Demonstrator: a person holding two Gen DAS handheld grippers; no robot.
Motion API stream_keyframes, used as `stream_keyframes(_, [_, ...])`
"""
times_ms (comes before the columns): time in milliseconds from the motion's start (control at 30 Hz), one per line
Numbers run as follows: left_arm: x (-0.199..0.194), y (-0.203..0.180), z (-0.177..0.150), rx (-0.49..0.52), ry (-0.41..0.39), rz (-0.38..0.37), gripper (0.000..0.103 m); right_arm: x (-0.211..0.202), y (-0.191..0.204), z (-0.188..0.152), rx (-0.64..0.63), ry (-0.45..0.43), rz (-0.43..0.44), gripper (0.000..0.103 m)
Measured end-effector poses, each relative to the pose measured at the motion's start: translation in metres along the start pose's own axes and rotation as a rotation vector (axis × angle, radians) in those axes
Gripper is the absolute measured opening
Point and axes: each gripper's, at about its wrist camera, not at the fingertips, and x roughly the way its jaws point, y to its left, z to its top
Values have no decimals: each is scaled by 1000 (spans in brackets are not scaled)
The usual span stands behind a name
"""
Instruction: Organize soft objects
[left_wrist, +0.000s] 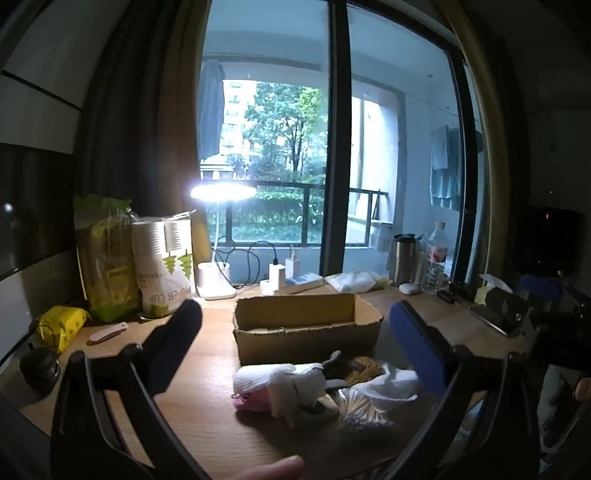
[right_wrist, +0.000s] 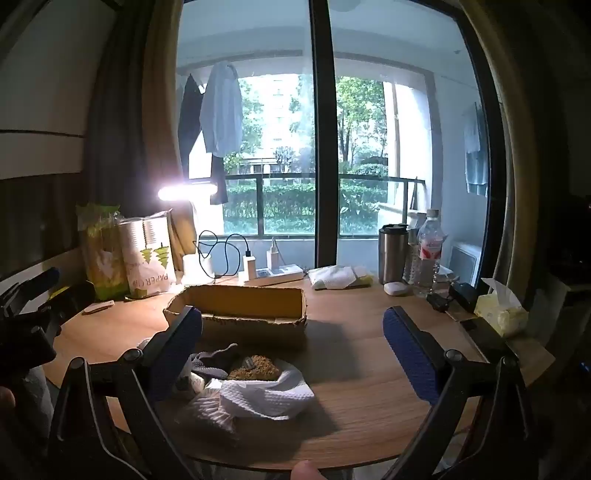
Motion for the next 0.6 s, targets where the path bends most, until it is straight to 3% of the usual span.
stream_keyframes(600, [-5, 7, -2, -44, 20, -17, 103, -1, 8, -1, -19, -1, 20, 100])
